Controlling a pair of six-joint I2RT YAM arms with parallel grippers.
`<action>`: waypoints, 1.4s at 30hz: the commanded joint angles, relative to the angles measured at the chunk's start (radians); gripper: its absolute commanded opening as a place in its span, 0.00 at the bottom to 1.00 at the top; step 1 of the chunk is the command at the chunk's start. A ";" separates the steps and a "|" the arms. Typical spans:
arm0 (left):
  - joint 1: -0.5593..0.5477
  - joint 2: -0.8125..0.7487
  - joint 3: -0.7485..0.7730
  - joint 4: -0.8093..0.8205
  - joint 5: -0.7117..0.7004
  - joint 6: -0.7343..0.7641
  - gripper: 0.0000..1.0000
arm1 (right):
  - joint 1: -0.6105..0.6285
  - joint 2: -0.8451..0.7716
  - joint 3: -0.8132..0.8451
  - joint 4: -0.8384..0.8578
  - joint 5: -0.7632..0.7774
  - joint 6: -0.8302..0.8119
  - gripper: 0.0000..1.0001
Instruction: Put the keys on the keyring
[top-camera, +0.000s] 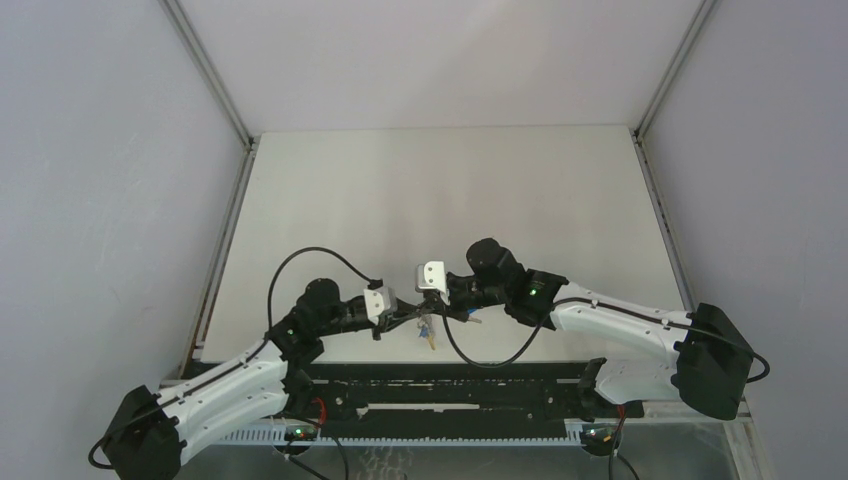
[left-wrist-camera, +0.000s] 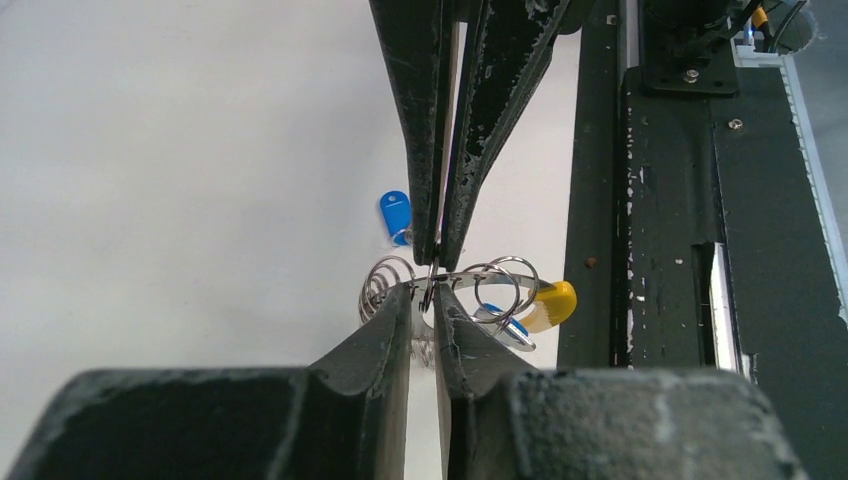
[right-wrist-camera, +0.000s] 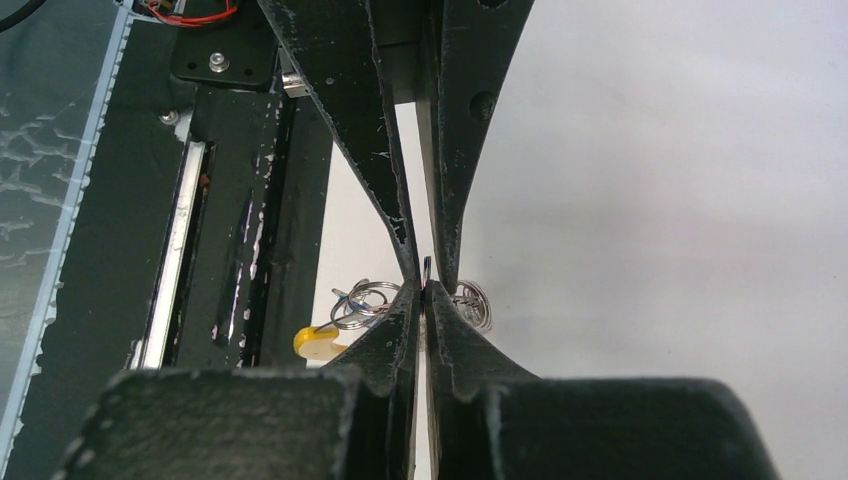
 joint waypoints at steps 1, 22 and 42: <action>0.006 -0.013 0.043 0.053 0.021 -0.013 0.17 | 0.010 -0.008 0.017 0.059 -0.029 0.008 0.00; 0.005 -0.067 0.041 -0.060 -0.092 -0.033 0.00 | 0.010 -0.041 0.036 -0.025 0.119 0.125 0.08; 0.006 -0.071 0.032 -0.130 -0.387 -0.107 0.01 | -0.113 0.111 -0.018 -0.174 0.469 0.518 0.21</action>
